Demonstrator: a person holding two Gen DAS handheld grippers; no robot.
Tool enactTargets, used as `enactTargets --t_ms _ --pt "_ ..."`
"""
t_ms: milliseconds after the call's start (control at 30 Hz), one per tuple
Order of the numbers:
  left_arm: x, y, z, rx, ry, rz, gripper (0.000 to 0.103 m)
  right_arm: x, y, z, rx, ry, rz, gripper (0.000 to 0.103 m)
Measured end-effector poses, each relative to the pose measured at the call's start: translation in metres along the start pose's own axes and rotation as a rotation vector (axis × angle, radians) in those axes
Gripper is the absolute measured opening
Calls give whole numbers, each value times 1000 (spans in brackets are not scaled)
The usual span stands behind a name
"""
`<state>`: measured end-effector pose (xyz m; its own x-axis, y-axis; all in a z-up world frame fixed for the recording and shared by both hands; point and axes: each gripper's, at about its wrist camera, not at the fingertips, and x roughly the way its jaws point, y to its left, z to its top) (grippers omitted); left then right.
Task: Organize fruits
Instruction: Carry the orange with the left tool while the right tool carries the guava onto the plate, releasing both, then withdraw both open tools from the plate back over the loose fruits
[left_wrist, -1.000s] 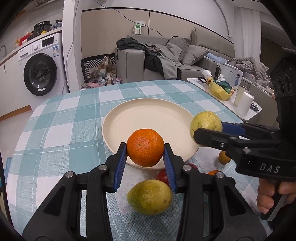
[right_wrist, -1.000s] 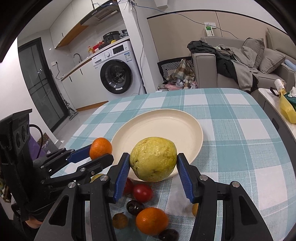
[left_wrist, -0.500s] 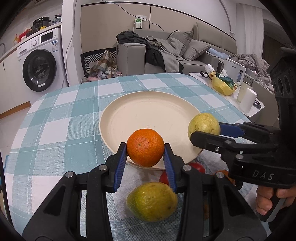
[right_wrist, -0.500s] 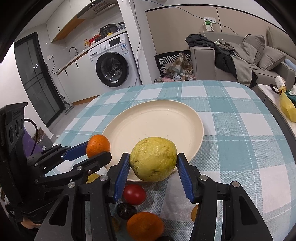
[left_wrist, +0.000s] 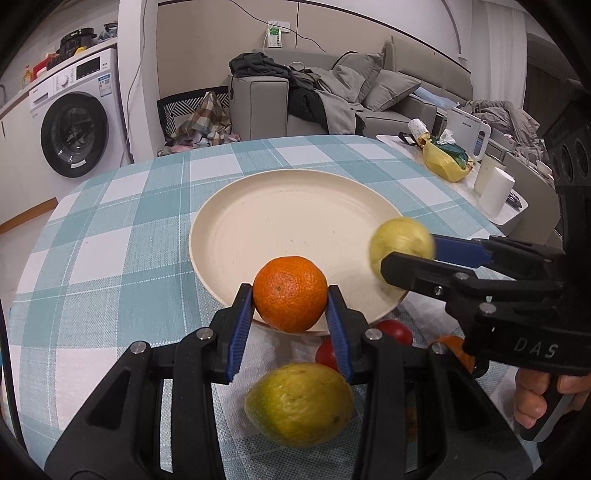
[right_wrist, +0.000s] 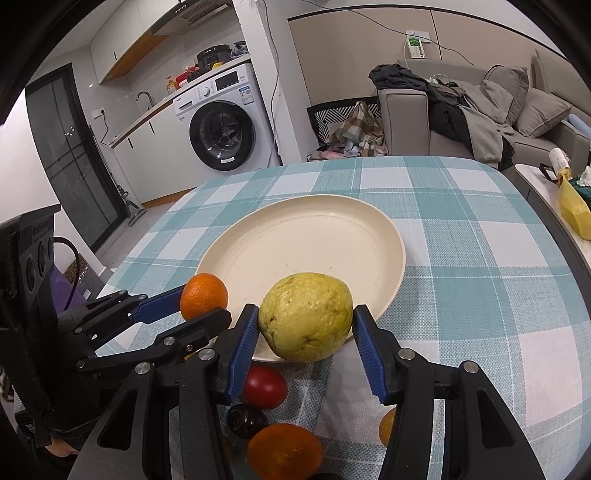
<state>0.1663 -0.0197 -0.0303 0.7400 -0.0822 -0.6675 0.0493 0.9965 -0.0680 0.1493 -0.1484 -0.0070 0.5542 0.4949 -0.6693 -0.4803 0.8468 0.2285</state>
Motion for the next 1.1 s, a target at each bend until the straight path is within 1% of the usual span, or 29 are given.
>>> enactTargets --t_ms 100,167,200,233,267,300,333,367,400,433,533,600,667,733,833,967,1100 --pt "-2 0 0 1 -7 9 36 0 0 0 -1 -7 -5 54" --pt "-6 0 -1 4 -10 15 37 -2 1 -1 -6 -12 -3 60" --pt "-8 1 -1 3 -12 17 37 -4 1 -1 -7 -18 -3 67" --pt "-11 1 -2 2 -10 20 40 -7 1 -1 -7 -27 -4 75" --pt "-13 2 -2 1 -10 22 46 -11 0 -1 -7 -39 -6 79" --pt "-16 3 -3 1 -12 25 51 -15 1 -1 -10 -52 -10 87" --pt "-20 4 -4 -1 -18 33 62 -18 0 -2 -11 -61 -11 92" --pt "-24 5 -5 -1 -32 42 72 -22 0 -2 -13 -68 -12 94" --pt "-30 6 -6 -1 -47 49 76 -25 -1 -2 -17 -73 -14 100" --pt "-35 7 -7 -1 -62 57 82 -28 -2 -2 -22 -79 -20 103" --pt "-50 8 -9 -2 -84 53 84 -39 -5 -5 -34 -104 -38 103" --pt "-58 8 -11 -3 -91 55 89 -44 -8 -5 -31 -106 -40 103" --pt "-66 7 -15 -2 -105 64 102 -48 -12 -6 -26 -107 -47 103" --pt "-74 7 -19 -5 -122 71 102 -52 -15 -6 -28 -115 -61 103" --pt "-79 8 -21 -18 -116 66 102 -59 -19 -8 -28 -134 -65 103" --pt "-82 12 -25 -41 -106 57 102 -63 -20 -8 -39 -116 -66 103" --pt "-83 13 -29 -55 -103 45 102 -64 -23 -13 -42 -98 -38 103"
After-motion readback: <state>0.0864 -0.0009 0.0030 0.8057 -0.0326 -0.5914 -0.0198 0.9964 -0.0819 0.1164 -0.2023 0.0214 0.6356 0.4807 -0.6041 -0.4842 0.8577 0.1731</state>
